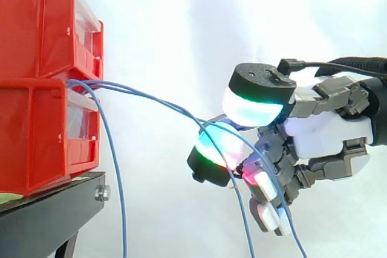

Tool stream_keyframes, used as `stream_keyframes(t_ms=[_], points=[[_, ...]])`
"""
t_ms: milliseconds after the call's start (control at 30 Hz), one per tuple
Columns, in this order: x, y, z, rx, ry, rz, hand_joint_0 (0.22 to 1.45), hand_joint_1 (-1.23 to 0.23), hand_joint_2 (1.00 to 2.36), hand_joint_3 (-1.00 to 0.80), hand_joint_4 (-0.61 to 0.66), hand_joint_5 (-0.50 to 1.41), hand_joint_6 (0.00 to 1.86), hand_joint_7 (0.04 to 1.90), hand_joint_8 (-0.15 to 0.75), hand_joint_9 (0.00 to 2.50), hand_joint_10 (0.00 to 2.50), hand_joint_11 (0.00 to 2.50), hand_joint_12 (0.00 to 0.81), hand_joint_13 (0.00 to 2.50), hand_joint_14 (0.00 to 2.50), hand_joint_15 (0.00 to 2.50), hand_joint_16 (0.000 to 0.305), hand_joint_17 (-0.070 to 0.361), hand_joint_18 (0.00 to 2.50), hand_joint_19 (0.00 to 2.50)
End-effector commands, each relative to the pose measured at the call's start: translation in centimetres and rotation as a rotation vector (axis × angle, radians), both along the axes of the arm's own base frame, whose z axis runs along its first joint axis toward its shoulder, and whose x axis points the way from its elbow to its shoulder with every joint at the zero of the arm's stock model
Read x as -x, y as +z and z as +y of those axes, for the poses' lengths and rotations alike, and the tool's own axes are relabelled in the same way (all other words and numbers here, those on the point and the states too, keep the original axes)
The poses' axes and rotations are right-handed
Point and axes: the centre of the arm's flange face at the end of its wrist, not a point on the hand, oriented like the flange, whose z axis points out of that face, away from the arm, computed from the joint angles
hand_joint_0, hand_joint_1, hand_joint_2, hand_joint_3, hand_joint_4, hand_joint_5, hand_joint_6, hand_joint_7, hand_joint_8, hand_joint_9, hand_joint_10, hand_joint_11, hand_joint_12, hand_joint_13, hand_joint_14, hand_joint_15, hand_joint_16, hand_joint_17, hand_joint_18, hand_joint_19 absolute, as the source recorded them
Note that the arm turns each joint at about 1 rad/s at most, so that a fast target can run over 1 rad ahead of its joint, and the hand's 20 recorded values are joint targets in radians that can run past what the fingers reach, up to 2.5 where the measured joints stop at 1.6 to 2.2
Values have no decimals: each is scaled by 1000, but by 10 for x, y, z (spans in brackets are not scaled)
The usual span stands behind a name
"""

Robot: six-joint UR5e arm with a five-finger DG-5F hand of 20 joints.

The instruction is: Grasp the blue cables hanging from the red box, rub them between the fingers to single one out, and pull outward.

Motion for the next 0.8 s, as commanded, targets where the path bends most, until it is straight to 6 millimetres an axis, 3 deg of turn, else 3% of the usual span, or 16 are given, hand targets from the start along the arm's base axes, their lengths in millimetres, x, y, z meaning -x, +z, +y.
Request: stream_keyframes(t_ms=[0,233,367,533,767], points=[[0,0,0,0,0,0,486,-758,1000,-500,64,-100,823,1043,325,1122,19,606,443,1069,19,453,60,136,989,551],[0,0,0,0,0,0,582,-915,1000,-500,26,-117,849,1054,293,1093,21,663,411,1048,19,486,54,122,933,573],[0,0,0,0,2,0,654,-895,1008,-402,-8,-115,869,1055,286,1115,24,676,398,1065,19,489,52,117,939,576],[0,0,0,0,0,0,646,-870,1015,-292,-30,-109,888,1054,293,1165,21,685,403,1095,19,494,51,116,953,574],[0,0,0,0,0,0,600,-744,1012,-273,-13,-100,885,1037,319,1208,23,671,430,1120,19,482,57,128,1008,547]])
